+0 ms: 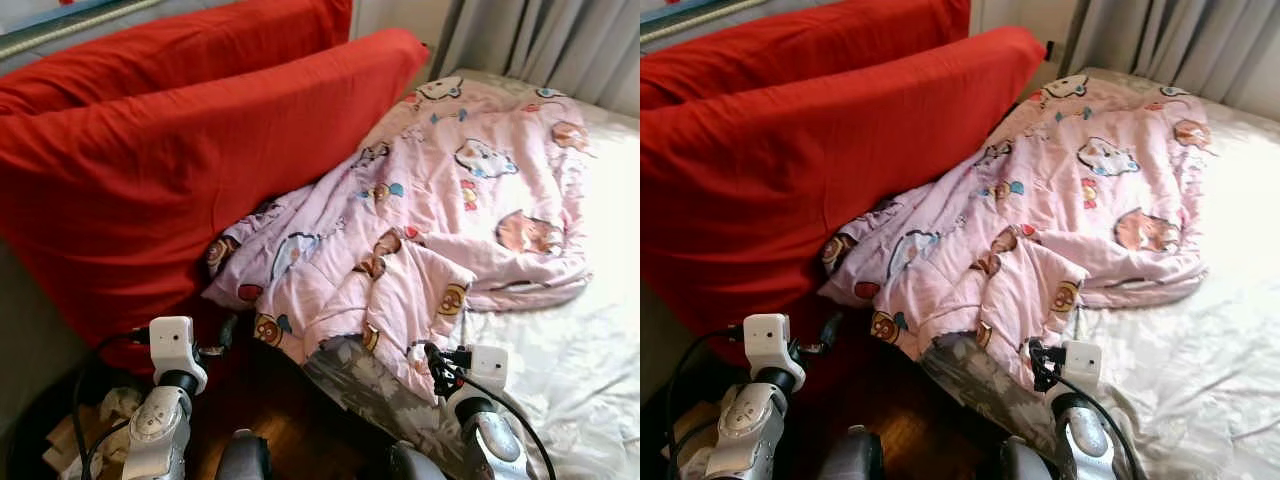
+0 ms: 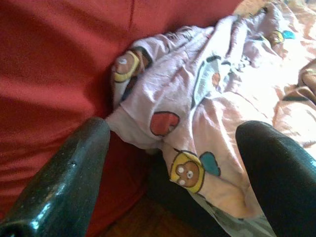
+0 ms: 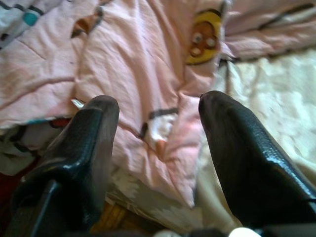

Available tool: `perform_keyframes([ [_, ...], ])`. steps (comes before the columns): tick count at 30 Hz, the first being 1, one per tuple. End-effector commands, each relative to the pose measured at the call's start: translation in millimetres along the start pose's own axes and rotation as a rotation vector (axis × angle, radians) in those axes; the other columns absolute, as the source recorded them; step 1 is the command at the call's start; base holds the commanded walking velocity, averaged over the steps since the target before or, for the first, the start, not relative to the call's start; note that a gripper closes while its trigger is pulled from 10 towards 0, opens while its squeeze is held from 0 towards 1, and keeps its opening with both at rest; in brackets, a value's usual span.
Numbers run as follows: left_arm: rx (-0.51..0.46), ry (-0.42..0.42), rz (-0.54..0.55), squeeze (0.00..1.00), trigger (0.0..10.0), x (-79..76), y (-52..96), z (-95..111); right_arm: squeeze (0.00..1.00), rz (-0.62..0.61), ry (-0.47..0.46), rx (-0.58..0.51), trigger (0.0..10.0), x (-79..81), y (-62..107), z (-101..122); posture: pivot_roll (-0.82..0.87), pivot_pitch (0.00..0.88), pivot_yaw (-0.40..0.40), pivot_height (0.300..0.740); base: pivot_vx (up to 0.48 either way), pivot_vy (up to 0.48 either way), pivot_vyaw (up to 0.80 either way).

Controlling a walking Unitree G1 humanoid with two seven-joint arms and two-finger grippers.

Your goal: Clean up the room

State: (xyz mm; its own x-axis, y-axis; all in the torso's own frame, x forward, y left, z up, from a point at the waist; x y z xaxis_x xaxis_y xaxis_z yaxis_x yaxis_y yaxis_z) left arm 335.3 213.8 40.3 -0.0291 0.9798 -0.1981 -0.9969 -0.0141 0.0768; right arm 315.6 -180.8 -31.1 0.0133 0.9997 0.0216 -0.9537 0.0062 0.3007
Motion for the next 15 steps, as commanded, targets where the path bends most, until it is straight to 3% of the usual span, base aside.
perform_keyframes([
  [1,0.012,0.002,0.004,0.0,10.0,1.2,1.5,-2.3,0.0,-0.01,-0.003,-0.001,10.0,-3.0,1.5,-1.1,0.06,0.141,-0.029,0.628,0.0,0.0,0.0],
  [15,0.005,0.003,0.001,0.0,10.0,0.1,1.1,-0.6,0.0,-0.006,-0.006,0.001,10.0,-2.3,1.7,-1.8,0.06,0.134,-0.028,0.628,0.0,0.0,0.0],
])
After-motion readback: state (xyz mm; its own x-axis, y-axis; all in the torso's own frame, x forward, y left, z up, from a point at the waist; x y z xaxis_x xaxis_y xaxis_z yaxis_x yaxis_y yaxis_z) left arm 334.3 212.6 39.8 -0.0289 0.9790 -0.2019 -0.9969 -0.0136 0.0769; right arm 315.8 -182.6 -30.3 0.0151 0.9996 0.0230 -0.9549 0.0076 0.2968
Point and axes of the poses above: a point about 5 cm out from each wrist's last joint towards the gripper, its own y axis pointing back from the gripper into the wrist, its own z axis along the axis of the wrist's last joint, x = y × z, the point moved 6 cm from there along -y, pointing out of the wrist towards the gripper, and after that the axes turned 10 degrees about y, right-handed, at the moved point
